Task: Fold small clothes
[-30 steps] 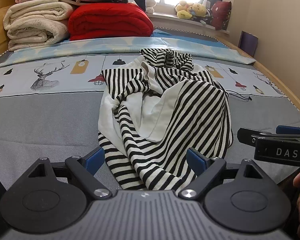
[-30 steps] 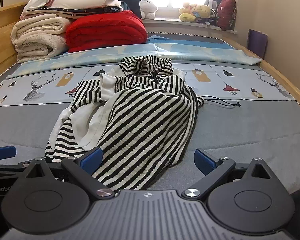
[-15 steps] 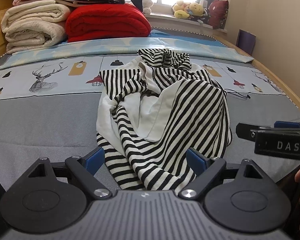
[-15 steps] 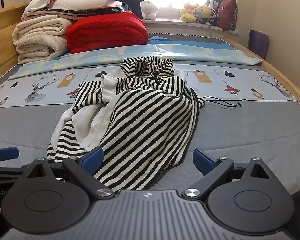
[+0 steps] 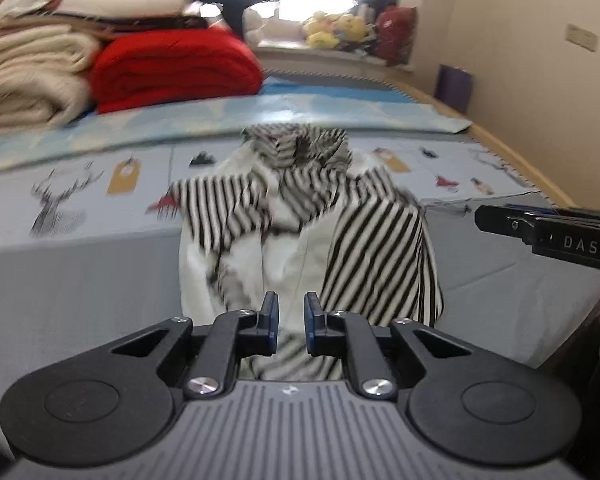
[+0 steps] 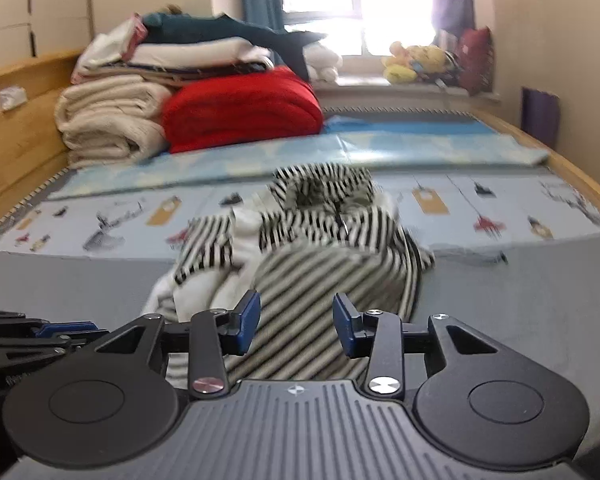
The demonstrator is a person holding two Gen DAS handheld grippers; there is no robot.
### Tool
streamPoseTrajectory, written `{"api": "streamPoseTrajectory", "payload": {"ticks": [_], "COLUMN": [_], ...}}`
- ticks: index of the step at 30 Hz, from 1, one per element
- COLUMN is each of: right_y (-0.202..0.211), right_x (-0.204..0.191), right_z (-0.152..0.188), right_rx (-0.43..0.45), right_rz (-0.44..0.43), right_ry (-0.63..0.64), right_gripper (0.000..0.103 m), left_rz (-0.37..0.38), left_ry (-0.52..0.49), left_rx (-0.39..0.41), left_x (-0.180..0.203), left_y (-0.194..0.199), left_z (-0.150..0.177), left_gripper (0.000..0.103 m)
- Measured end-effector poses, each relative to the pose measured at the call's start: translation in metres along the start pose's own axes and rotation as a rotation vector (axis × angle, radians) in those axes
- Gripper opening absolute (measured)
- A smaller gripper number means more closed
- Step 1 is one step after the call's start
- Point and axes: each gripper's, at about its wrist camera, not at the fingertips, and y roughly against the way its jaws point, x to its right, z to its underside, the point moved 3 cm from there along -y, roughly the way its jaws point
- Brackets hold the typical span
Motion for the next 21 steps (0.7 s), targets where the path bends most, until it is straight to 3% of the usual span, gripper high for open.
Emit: {"api": "streamPoseTrajectory", "payload": {"ticks": [3, 6, 9, 13, 16, 21], "right_y": [-0.015, -0.044, -0.083, -0.15, -0.203, -0.268], "right_x": [0.009, 0.013, 0.007, -0.016, -0.037, -0.058], "right_z": [-0.029, -0.061, -0.089, -0.108, -0.102, -0.067], "right_rx": [0.018, 0.011, -0.008, -0.073, -0.136, -0.264], "right_rz": [-0.053, -0.081, -0.114, -0.152, -0.195, -0.214], "right_ry": [0.066, 0.149, 0.219, 0.268, 0.262, 0.228], "right_gripper": [0.042, 0.042, 0.044, 0.047, 0.046, 0.045], "left_rz": [0.063, 0.12, 0.1, 0.032, -0.078, -0.085], "left_ry": [-0.051, -0.115, -0.182, -0.034, 0.098, 0.176], "left_rx": [-0.002, -0.061, -0.108, -0.084, -0.163, -0.171], "left_x": [-0.017, -0.036, -0.054, -0.096, -0.124, -0.141], "left_y": [-0.021, -0.062, -0.108, -0.149, -0.173, -0.193], "left_z": [-0.036, -0.077, -0.113, -0.135, -0.132, -0.148], "left_gripper": [0.014, 0.014, 0.014, 0.014, 0.014, 0.014]}}
